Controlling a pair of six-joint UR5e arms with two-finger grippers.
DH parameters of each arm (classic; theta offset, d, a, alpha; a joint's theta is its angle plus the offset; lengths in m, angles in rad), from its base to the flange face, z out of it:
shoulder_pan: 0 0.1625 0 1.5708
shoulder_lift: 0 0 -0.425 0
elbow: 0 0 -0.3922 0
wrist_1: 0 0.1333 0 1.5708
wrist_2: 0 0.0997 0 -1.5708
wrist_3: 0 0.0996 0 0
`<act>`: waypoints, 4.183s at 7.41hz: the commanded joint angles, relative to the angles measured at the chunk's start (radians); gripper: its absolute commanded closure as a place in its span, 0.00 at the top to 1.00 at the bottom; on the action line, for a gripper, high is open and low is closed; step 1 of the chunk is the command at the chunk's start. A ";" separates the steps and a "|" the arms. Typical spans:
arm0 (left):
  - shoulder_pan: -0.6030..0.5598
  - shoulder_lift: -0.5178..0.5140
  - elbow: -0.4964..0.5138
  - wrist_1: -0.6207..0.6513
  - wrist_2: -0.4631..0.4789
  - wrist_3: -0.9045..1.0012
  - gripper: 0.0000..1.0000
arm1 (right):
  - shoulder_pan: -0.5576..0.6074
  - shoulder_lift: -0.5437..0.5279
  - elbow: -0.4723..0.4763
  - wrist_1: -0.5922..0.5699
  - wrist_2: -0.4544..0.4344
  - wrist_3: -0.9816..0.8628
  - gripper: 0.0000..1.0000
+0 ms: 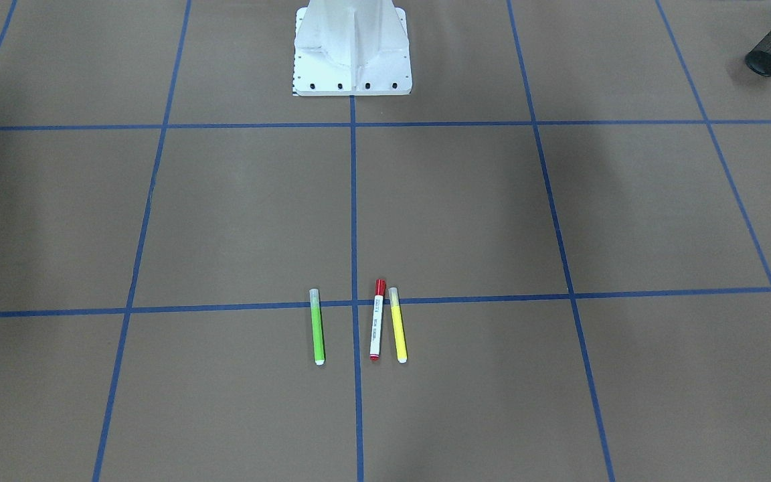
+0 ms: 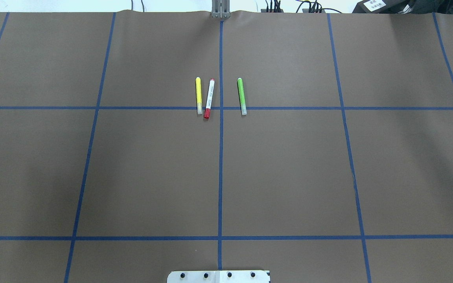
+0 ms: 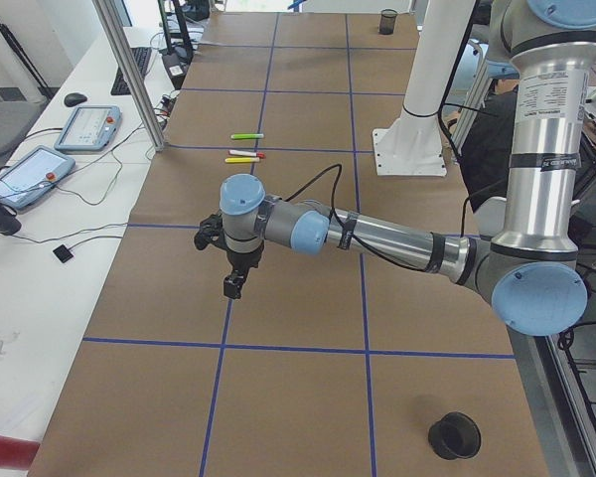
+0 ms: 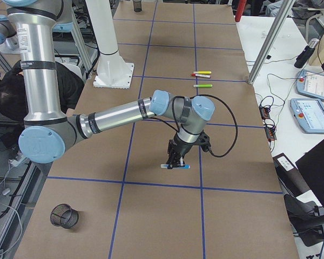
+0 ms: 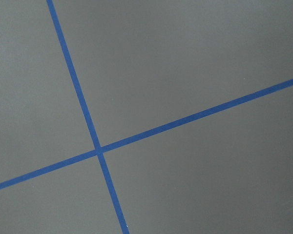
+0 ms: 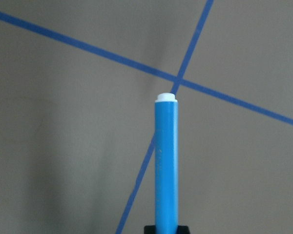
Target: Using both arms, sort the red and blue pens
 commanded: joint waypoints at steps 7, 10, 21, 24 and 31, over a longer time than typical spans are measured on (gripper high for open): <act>0.000 0.007 -0.036 -0.004 0.003 0.001 1.00 | 0.179 -0.140 0.003 -0.501 -0.023 -0.439 0.00; 0.000 0.013 -0.062 -0.002 0.005 0.001 1.00 | 0.211 -0.215 -0.108 -0.503 -0.038 -0.367 0.00; 0.000 0.086 -0.203 0.000 0.002 0.001 1.00 | 0.378 -0.300 -0.372 -0.488 -0.096 -0.326 0.00; -0.001 0.086 -0.217 0.001 0.003 0.001 1.00 | 0.493 -0.307 -0.374 -0.488 -0.194 -0.301 0.00; -0.005 0.116 -0.280 0.004 0.003 0.001 1.00 | 0.567 -0.305 -0.575 -0.350 -0.264 -0.275 0.00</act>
